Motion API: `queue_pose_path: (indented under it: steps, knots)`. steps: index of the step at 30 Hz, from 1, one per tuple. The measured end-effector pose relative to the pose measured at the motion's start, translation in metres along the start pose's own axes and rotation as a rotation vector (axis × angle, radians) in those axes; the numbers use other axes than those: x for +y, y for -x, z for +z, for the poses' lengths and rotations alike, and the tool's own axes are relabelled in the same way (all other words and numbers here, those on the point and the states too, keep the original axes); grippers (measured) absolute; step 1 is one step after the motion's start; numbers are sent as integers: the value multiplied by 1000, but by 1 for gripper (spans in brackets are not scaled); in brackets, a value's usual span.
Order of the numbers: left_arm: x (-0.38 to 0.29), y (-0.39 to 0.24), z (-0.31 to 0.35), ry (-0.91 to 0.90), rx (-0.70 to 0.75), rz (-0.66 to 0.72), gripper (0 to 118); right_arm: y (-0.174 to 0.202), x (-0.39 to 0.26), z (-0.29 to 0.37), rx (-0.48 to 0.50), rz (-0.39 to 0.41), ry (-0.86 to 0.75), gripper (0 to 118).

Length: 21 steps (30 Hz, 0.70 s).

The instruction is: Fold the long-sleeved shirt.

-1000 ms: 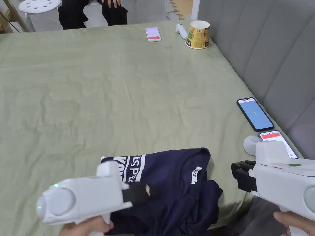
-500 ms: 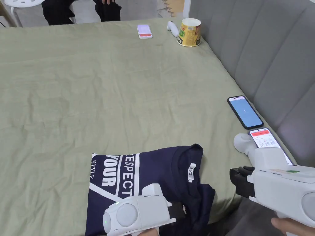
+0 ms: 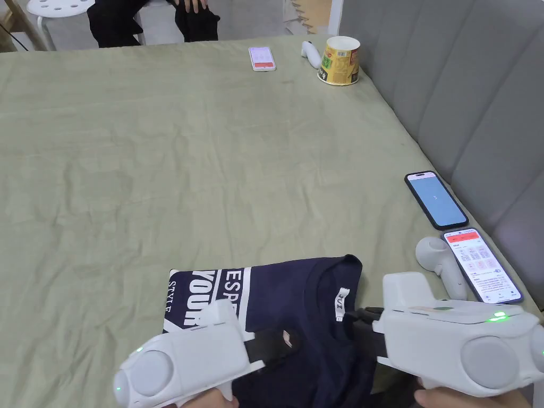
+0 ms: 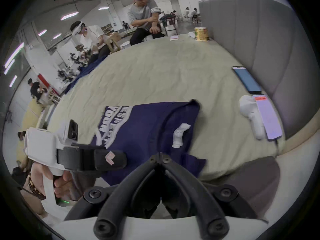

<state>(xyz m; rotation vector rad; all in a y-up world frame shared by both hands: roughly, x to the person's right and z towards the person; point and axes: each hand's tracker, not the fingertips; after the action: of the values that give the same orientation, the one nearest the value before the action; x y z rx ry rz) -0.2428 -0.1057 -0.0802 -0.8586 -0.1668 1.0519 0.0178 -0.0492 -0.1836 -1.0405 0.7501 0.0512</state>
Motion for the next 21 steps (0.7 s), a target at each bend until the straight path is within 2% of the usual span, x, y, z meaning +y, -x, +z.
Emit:
queue_pose_path:
  steps: [3,6,8,11,12,13,14,15,19,21]
  knots:
    - [13,6,27,-51,-9,4,4,3,2,-37,113,-53,64,0]
    - [24,13,52,-112,-7,-3,4,0,0,-75,132,-105,124,0]
    - [30,23,66,-149,12,6,5,-7,-3,-97,107,-144,162,0]
    - [37,45,86,-217,45,57,21,-18,-8,-110,123,-203,161,0]
    - [39,53,90,-226,59,67,33,-19,-7,-109,123,-206,160,0]
    - [40,61,92,-225,78,72,62,-20,-7,-108,128,-209,161,0]
    - [42,70,94,-220,114,81,97,-20,-6,-108,130,-211,164,0]
    - [44,81,95,-222,127,92,111,-20,-5,-107,130,-209,166,0]
    - [51,120,95,-209,152,193,107,-20,-4,-109,132,-207,173,0]
    - [54,135,82,-171,145,200,107,-21,-4,-111,134,-212,178,0]
